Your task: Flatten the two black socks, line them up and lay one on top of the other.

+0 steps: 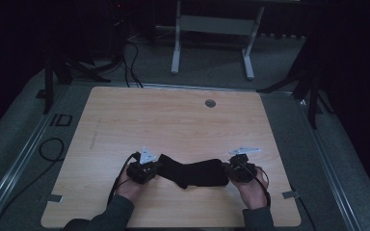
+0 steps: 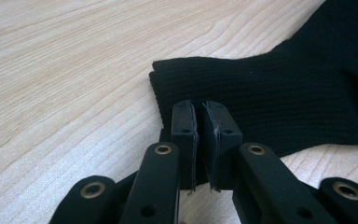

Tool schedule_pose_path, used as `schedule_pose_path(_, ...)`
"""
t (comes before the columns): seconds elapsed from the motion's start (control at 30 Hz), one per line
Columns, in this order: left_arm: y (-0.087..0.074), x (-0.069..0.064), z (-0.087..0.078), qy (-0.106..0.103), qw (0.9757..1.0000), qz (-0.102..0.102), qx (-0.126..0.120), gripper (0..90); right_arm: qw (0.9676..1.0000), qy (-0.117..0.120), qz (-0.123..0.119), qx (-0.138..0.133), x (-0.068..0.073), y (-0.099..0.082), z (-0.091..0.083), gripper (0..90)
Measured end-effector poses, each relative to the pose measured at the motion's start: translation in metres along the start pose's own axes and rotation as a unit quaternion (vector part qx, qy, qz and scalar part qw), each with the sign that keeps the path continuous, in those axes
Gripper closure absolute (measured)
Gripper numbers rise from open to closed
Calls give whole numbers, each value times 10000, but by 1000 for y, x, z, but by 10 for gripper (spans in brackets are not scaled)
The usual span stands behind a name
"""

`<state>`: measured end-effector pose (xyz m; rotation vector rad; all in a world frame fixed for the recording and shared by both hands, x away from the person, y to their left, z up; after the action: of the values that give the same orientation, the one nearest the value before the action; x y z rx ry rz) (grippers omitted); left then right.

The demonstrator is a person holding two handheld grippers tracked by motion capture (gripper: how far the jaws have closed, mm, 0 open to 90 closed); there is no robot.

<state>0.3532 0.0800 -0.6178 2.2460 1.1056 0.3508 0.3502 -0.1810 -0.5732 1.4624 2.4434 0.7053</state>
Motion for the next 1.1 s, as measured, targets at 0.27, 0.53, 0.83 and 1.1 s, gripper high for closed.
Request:
schedule_pose_path(0.27,-1,-2,0,6,10000,-5,2,836,9996,0,92,283,-9,-12,14,822)
schedule_pose_path(0.53,-1,-4,0,11,10000,-31,8,834,9987,-236,69,454,-15,-14,37,815)
schedule_pose_path(0.83,-1,-7,0,-48,10000,-53,-19,812,9979,-581,204,217,-30,-4,43,663)
schedule_pose_path(1.1,0,-8,0,-36,10000,-83,-37,805,9971,-514,553,-60,-39,2,30,556)
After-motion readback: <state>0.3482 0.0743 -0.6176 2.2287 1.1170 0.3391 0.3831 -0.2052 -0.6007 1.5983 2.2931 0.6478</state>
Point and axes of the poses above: each handheld gripper's, and its own axes: z roughly forward along the jaws, y roughly out of its top, x roughly to its left, the point moved 9 cm from there along z, roughly forward along the jaws, and after that the axes turned 9 degrees about x, right-handed, at the moved point
